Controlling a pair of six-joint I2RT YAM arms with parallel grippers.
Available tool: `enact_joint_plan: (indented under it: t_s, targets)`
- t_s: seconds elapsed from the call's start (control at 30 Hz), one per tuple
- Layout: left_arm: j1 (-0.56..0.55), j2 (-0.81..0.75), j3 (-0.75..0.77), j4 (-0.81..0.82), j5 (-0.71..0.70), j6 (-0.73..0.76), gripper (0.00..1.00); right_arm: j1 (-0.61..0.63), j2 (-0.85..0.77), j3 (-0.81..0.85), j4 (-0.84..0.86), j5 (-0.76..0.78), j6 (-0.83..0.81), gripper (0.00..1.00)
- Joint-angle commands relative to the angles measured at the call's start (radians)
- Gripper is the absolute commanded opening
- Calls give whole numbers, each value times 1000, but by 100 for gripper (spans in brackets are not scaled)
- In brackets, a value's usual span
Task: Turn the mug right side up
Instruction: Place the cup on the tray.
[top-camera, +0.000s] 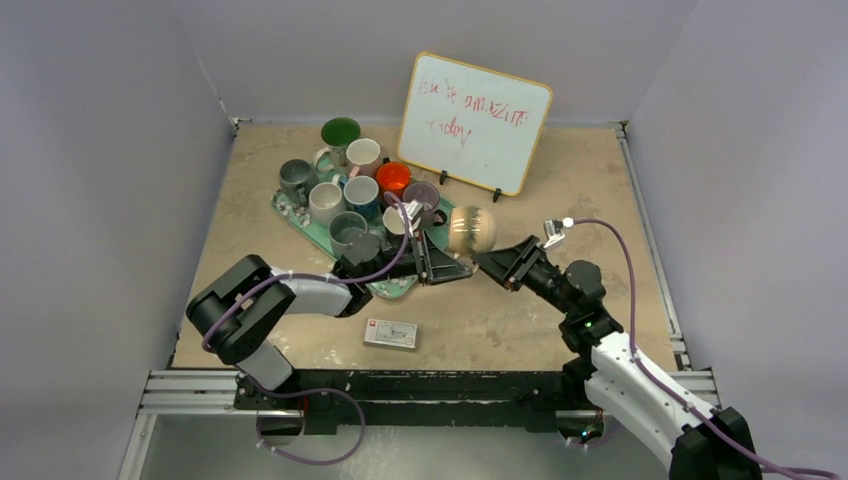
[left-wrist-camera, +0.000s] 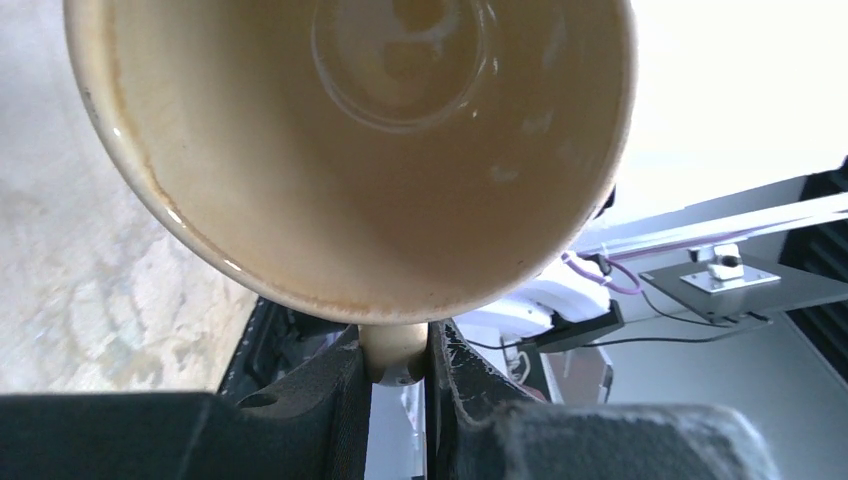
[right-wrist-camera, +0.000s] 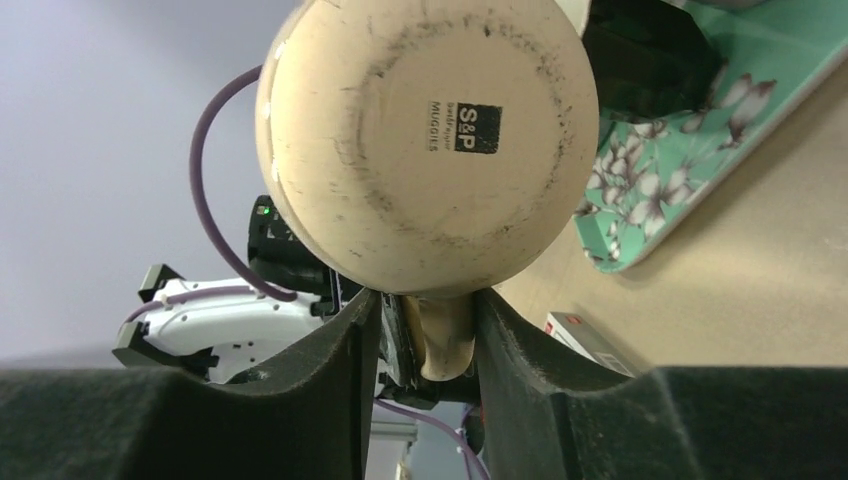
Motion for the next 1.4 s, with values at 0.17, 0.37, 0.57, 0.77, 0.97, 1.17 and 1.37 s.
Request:
enact_joint_plan:
  t_s: [0.17, 0.37, 0.57, 0.77, 0.97, 1.17, 1.37]
  targets:
    - [11, -180, -103, -144, -71, 196, 0, -11, -21, 15, -7, 33, -36, 50]
    - [11, -250, -137, -247, -96, 268, 0, -11, -43, 26, -75, 37, -53, 60]
    - [10, -302, -172, -337, -139, 320, 0, -11, -79, 22, -133, 37, -54, 71]
    - [10, -413, -141, -574, -201, 437, 0, -11, -116, 47, -209, 53, -84, 98]
    - [8, -542, -104, -848, -322, 560, 0, -11, -139, 50, -264, 63, -96, 99]
    - [8, -626, -50, -1137, -473, 624, 0, -11, -130, 50, -265, 66, -97, 99]
    - [8, -676, -41, -1275, -554, 641, 0, -11, -101, 47, -242, 68, -100, 99]
